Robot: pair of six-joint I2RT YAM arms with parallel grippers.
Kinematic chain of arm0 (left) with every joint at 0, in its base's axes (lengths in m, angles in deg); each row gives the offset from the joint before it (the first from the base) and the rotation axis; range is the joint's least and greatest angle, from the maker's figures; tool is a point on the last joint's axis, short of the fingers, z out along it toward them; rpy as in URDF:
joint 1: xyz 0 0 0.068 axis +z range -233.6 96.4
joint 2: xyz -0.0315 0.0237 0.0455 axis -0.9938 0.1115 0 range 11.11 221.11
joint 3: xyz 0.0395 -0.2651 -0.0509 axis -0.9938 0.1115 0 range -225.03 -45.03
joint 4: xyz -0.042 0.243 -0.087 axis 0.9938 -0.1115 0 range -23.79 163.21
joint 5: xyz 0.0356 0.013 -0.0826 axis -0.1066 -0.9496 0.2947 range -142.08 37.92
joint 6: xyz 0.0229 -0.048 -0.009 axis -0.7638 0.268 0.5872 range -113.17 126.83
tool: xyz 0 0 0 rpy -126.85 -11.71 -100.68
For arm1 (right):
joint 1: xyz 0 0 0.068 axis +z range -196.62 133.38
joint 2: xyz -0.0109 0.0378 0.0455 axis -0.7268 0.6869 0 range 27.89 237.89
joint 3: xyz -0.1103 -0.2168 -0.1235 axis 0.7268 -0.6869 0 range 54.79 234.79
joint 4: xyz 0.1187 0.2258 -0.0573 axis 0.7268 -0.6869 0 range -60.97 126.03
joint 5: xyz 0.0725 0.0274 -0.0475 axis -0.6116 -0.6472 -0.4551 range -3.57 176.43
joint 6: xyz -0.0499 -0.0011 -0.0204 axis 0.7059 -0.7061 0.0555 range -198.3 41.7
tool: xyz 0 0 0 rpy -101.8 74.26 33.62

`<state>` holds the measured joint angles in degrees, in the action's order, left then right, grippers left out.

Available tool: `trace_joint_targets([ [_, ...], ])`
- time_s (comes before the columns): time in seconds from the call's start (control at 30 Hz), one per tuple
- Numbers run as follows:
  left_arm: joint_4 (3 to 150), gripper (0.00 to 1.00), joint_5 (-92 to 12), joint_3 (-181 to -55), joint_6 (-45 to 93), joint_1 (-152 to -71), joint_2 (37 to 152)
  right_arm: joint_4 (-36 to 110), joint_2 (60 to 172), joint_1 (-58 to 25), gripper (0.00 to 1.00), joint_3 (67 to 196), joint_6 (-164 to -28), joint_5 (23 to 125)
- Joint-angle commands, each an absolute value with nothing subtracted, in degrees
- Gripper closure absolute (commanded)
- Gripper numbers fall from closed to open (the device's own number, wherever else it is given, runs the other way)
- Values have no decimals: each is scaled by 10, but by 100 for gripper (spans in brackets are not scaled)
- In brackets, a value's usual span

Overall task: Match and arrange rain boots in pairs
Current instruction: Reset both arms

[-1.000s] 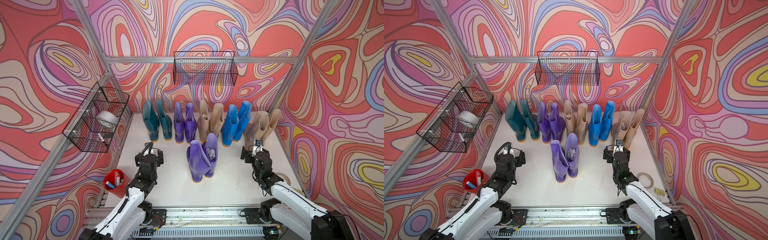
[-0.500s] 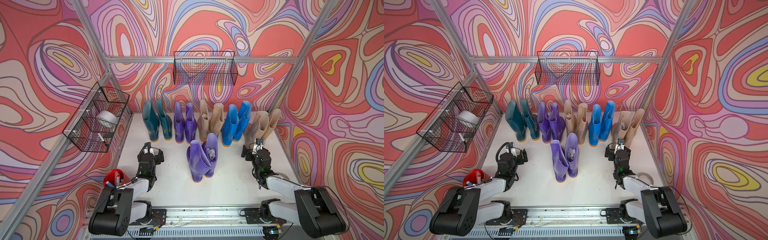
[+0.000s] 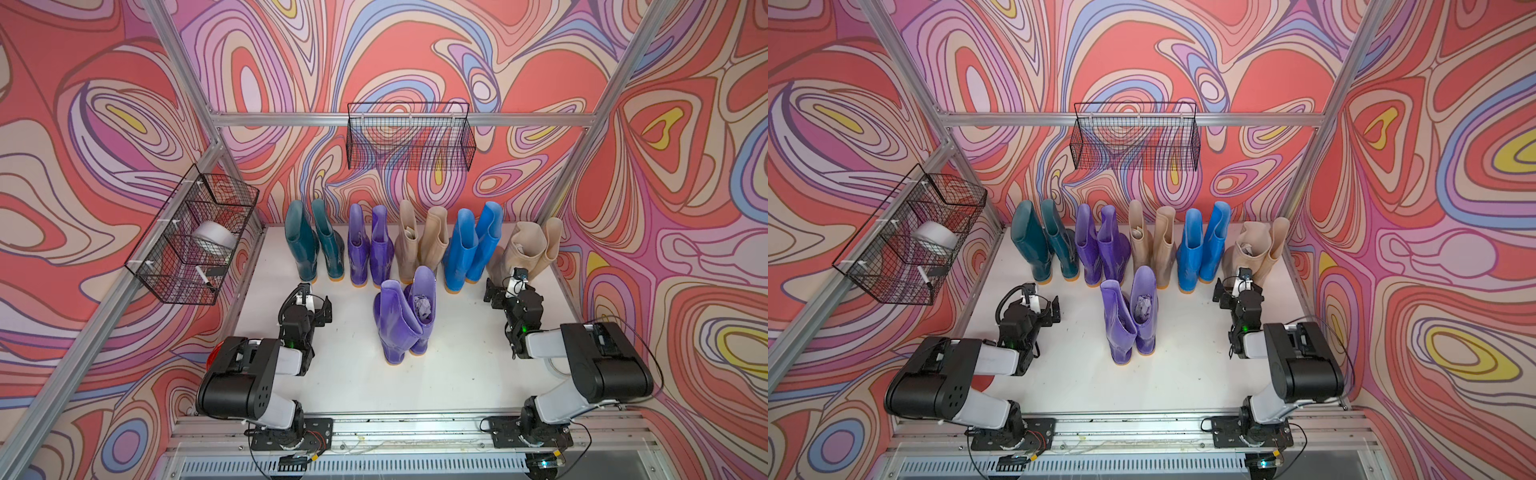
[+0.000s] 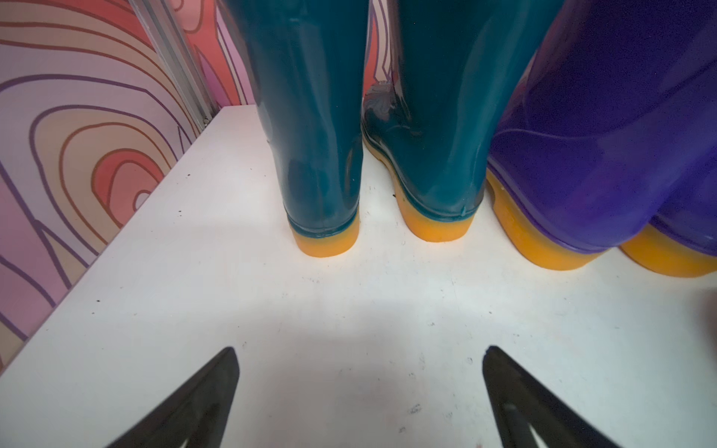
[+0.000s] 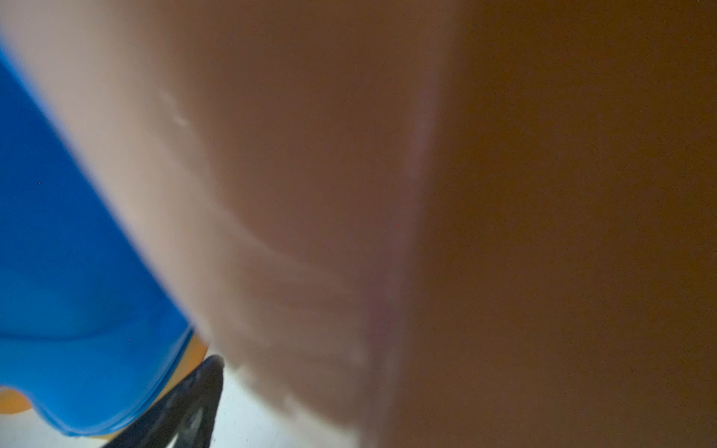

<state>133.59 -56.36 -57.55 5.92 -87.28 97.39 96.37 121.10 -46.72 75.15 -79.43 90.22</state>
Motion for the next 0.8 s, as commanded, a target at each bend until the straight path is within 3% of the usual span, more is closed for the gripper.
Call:
trace_joint_targets([
  [0.0, 1413, 0, -536, -577, 40, -869, 996, 1053, 1263, -473, 2, 746, -795, 863],
  [0.4, 1246, 0, -583, -664, 55, -869, 993, 947, 1257, -472, 2, 793, -776, 819],
  [0.77, 1257, 0, -584, -661, 55, -868, 994, 919, 1259, -473, 2, 810, -784, 836],
])
